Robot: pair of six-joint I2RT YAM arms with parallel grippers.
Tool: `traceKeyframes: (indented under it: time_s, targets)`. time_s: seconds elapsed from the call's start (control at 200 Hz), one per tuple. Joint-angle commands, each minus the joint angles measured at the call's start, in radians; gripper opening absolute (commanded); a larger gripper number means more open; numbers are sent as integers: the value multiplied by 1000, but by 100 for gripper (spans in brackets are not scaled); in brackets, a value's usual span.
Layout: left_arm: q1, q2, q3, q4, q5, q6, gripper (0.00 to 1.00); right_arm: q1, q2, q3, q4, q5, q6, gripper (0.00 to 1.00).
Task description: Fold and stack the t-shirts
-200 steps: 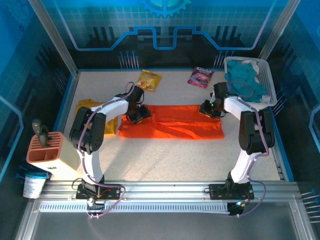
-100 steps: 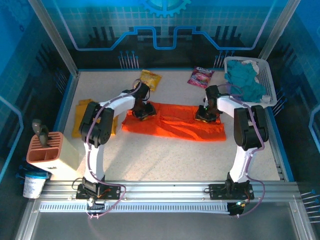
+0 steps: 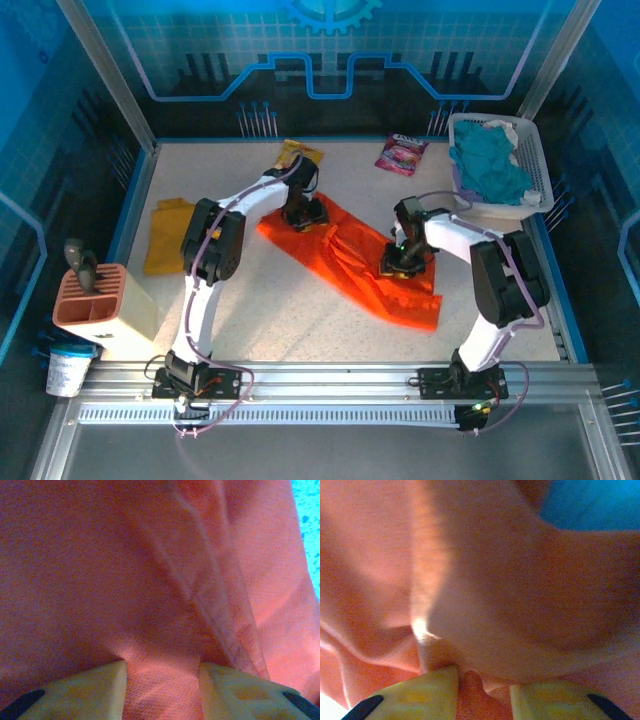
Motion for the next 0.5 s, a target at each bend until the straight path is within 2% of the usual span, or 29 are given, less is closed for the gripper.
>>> traceKeyframes:
  time_s: [0.0,0.09,0.19,0.35,0.495]
  targets:
    - [-26,66,99,-83,38,41,43,90,-88,-64,3,-67,110,33]
    - [-32,102,161,-99,51,33,43,165,-156,-126,75,-67,231,33]
    - [-44,136,230,-102,68,22,43,241,-220,-230,230,-92,386,34]
    - [-74,216,398,-166,106,31,43,354,-211,-260,358,-84,528,33]
    - [-100,223,412,-149,146,12,43,447,-173,-242,436,-102,595,33]
